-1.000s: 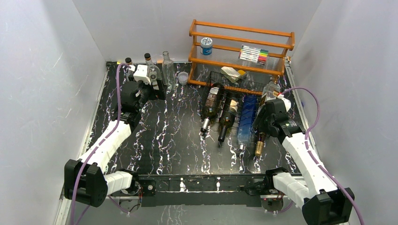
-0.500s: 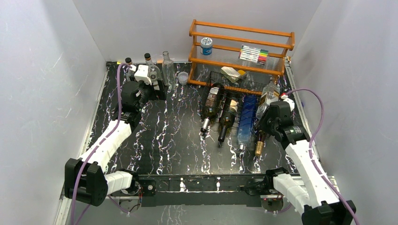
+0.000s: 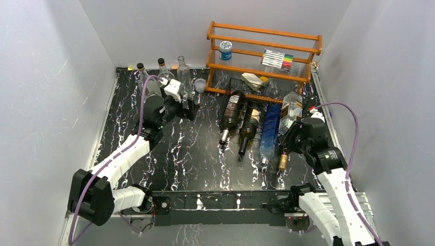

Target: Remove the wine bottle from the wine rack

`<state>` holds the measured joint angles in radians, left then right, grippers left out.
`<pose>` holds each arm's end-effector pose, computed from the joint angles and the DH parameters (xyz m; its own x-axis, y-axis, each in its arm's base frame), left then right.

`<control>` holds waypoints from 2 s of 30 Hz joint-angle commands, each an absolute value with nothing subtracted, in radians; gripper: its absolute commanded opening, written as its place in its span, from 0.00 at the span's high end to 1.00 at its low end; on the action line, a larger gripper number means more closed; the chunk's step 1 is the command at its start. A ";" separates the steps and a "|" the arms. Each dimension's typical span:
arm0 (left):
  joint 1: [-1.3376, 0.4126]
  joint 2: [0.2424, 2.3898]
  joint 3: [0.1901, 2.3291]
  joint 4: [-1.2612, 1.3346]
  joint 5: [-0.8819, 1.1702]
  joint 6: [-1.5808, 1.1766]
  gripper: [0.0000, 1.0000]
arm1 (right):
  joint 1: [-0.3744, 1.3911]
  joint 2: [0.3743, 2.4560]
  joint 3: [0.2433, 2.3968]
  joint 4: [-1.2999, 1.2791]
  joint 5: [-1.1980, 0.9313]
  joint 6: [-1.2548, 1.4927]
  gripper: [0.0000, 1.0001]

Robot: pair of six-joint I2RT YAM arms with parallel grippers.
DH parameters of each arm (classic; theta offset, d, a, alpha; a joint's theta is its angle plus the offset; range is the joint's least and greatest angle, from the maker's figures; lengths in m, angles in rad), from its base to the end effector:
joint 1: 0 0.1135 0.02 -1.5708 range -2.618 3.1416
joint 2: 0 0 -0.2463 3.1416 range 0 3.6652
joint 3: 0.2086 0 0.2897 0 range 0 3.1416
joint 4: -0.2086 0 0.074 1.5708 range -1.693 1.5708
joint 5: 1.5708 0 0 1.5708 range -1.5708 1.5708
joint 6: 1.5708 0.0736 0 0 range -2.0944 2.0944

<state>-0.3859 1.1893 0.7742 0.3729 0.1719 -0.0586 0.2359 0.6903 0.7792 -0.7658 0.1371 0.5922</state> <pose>0.3271 -0.1465 0.2765 -0.0700 -0.0338 -0.9970 0.5260 0.8479 -0.0657 0.2178 0.0420 0.2632 -0.5767 0.4301 -0.6946 0.2338 0.9015 0.3641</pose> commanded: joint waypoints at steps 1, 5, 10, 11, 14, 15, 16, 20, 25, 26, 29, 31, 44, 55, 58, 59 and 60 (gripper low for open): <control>-0.432 1.165 0.770 0.436 0.240 -0.012 0.02 | 0.235 0.588 0.859 -0.557 0.121 0.554 1.00; -0.466 1.170 0.769 0.444 0.286 0.006 0.02 | 0.235 0.558 0.874 -0.542 0.085 0.548 1.00; -0.519 1.176 0.760 0.461 0.366 0.032 0.02 | 0.234 0.562 0.897 -0.512 -0.032 0.509 1.00; -0.534 1.176 0.761 0.465 0.384 0.037 0.02 | 0.234 0.569 0.906 -0.510 -0.058 0.498 1.00; -0.582 1.172 0.764 0.459 0.429 0.054 0.02 | 0.233 0.596 0.929 -0.499 -0.145 0.473 1.00; -0.598 1.168 0.767 0.453 0.440 0.063 0.02 | 0.235 0.606 0.935 -0.490 -0.176 0.466 1.00; -0.614 1.165 0.771 0.444 0.447 0.075 0.02 | 0.235 0.616 0.943 -0.484 -0.205 0.461 1.00; -0.666 1.146 0.809 0.372 0.491 0.121 0.02 | 0.235 0.666 0.967 -0.446 -0.344 0.450 1.00; -0.728 1.113 0.886 0.211 0.521 0.233 0.02 | 0.235 0.752 0.999 -0.425 -0.515 0.453 1.00; -0.750 1.107 0.909 0.167 0.502 0.273 0.02 | 0.234 0.768 1.002 -0.419 -0.544 0.456 1.00; -0.837 1.074 0.939 0.067 0.393 0.413 0.02 | 0.234 0.839 1.028 -0.438 -0.645 0.457 1.00; -0.896 1.049 0.947 0.031 0.325 0.511 0.02 | 0.236 0.895 1.066 -0.478 -0.705 0.444 1.00; -1.097 1.157 1.084 -0.155 0.115 0.782 0.02 | 0.392 1.058 1.126 -0.594 -0.838 0.420 1.00; -1.131 1.226 1.095 -0.190 0.051 0.805 0.02 | 0.601 1.075 1.117 -0.566 -0.767 0.443 1.00; -1.132 1.238 1.098 -0.204 0.044 0.807 0.05 | 0.630 1.084 1.116 -0.564 -0.752 0.443 1.00; -1.132 1.241 1.099 -0.211 0.043 0.808 0.07 | 0.636 1.084 1.116 -0.563 -0.746 0.443 1.00; -1.132 1.244 1.100 -0.218 0.041 0.810 0.09 | 0.641 1.084 1.116 -0.560 -0.743 0.443 1.00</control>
